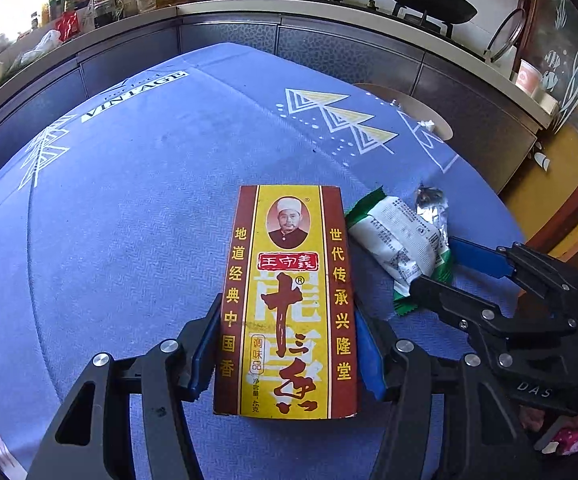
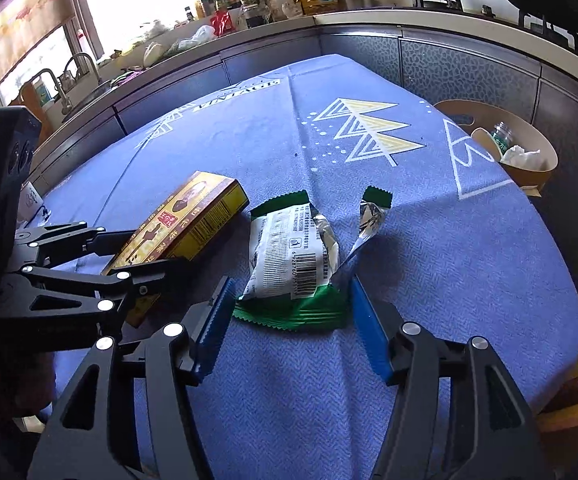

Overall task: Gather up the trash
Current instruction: 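Lift the spice box and wrapper and carry them over the wastebasket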

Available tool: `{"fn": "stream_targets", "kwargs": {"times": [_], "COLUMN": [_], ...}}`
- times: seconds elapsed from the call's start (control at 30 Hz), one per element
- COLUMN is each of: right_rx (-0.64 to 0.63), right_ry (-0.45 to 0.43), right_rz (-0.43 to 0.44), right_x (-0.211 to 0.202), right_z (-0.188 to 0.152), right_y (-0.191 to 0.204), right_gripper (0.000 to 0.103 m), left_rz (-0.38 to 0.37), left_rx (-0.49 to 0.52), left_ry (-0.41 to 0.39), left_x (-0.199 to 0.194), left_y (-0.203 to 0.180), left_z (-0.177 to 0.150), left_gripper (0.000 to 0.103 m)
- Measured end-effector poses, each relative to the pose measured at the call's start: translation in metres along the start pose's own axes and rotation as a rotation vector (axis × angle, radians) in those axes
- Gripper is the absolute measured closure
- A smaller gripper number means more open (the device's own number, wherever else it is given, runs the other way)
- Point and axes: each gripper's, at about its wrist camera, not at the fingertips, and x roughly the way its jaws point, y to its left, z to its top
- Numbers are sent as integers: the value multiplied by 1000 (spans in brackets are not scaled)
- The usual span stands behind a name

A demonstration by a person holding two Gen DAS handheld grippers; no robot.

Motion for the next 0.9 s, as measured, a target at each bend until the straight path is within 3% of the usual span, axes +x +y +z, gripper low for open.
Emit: {"fn": "stream_targets", "kwargs": {"times": [0.07,0.2,0.37,0.43,0.47,0.53,0.6,0.67,0.9], "right_rx": [-6,-9,35,0,-33,-61,-38,-17,106], "right_ry": [-15,-36,-37,-36,-36,-36,-52,-67,-107], "right_rz": [0,-6,13,14,3,-1,40,42,69], "right_x": [-5,-10,-4,0,3,5,2,-1,-7], "right_z": [-3,-6,-7,-5,-5,-5,-1,3,22], "right_y": [-1,-6,-19,-14,-8,-1,-3,-8,-41], "right_gripper": [39,34,31,43,61,71,93,100,101], "left_rz": [20,41,53,60,58,33,15,16,-40], "left_rx": [-10,-19,10,30,36,44,57,76,69], "left_ry": [4,11,11,8,10,18,19,10,-4], "left_x": [1,2,5,7,7,7,6,4,6], "left_y": [3,4,-4,-8,-10,-14,-19,-25,-31], "left_z": [2,5,7,7,8,10,12,16,49], "left_gripper": [36,36,45,45,45,45,45,45,45]}}
